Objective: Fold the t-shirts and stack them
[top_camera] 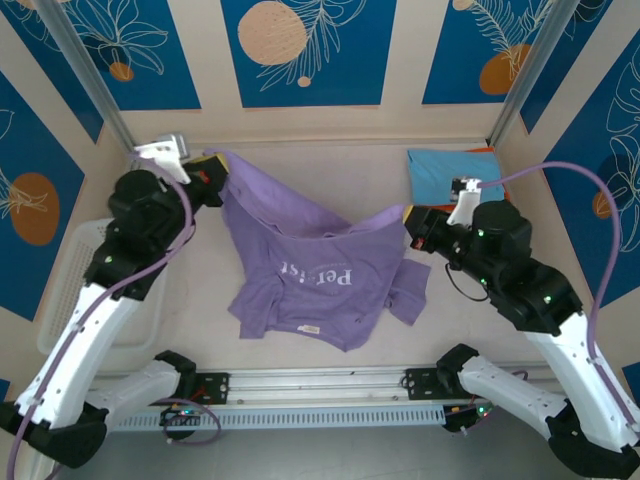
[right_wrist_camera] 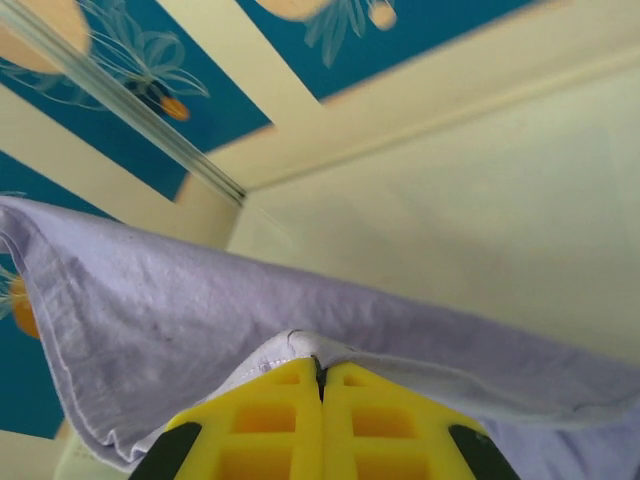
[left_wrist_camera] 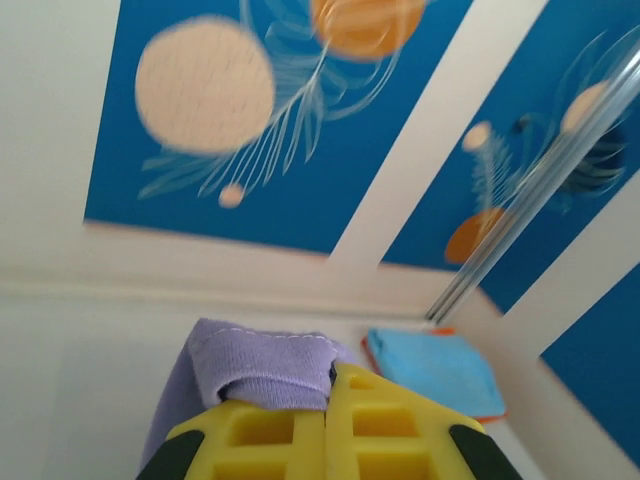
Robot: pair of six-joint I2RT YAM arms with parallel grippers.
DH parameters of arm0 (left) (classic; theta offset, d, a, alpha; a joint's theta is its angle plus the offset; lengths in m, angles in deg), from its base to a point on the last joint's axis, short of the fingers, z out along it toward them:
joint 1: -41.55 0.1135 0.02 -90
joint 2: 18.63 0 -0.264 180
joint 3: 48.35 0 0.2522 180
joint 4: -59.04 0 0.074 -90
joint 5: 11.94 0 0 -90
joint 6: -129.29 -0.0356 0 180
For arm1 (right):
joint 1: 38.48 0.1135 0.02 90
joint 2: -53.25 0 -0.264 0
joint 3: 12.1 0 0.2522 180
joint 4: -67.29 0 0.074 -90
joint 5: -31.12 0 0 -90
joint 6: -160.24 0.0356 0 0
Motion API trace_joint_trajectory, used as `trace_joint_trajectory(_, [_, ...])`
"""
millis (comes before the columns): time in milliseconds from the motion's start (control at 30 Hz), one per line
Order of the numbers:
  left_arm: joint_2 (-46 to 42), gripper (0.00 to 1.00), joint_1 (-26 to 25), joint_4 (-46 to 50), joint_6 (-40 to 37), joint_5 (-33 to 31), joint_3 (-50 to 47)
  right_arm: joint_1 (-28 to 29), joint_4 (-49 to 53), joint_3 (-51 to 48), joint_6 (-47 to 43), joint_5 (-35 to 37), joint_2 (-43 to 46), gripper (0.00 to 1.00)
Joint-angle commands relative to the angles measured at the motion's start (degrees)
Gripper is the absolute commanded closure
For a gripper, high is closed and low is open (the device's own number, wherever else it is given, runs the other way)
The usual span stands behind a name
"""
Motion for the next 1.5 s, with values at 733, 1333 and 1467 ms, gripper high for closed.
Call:
trace_joint_trajectory(733, [53.3,0.63,3.9,19.1,-8.6,0.7,59.5,-18.3,3.9,33.6,-7.4,12.7,-43.4,1.0])
trace_joint_trajectory(1333, [42.9,0.05,7.2,18.9,8.9,-9.7,11.9,-30.5,2.0,19.1,2.9,-0.8,-50.5,0.32])
trace_joint_trajectory(1467, [36.5,0.09,6.4,18.5,9.0,-7.3,-0.3,-25.1,-6.9,-3.9,4.3,-5.0,-36.0,0.33])
